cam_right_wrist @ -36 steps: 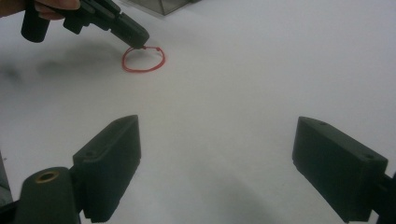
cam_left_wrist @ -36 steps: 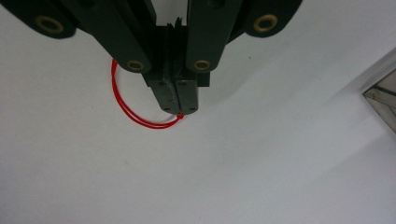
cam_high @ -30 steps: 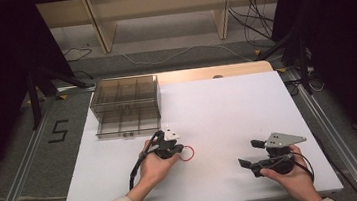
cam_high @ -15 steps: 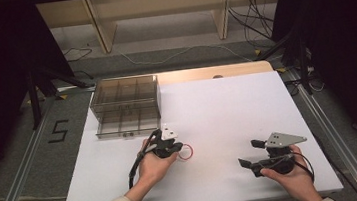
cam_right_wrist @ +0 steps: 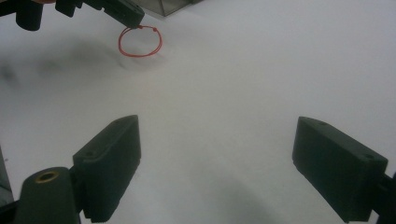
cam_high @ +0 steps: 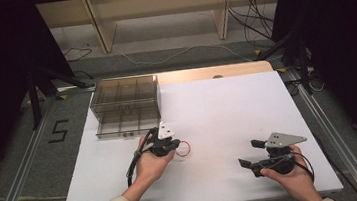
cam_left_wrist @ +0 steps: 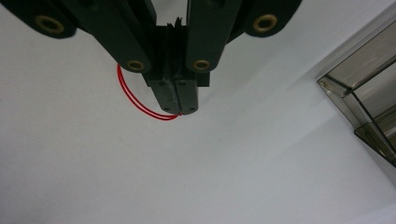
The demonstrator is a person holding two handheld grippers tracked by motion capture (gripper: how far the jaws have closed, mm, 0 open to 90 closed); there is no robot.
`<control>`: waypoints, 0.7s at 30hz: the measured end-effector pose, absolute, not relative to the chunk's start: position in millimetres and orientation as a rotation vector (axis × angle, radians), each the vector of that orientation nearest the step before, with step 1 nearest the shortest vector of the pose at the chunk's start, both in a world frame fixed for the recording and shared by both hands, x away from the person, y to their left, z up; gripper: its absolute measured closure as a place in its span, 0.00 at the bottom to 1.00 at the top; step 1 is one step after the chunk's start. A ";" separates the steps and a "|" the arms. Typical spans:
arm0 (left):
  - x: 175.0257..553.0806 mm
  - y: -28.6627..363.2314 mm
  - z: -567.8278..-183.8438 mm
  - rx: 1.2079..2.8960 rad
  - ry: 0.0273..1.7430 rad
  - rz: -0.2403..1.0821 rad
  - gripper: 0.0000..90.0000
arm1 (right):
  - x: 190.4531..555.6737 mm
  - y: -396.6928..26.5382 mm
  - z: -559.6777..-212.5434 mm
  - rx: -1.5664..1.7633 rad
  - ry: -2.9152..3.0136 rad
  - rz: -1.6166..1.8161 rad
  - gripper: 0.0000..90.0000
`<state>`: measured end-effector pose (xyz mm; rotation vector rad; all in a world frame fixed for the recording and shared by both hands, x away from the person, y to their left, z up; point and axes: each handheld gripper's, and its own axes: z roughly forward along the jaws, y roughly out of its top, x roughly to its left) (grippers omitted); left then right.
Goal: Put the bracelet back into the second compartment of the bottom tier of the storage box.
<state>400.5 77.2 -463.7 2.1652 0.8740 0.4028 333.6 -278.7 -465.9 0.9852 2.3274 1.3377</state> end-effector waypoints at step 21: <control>404.2 95.2 -452.0 2.106 0.926 0.441 1.00 | 335.3 -277.8 -466.3 0.988 2.337 1.325 0.18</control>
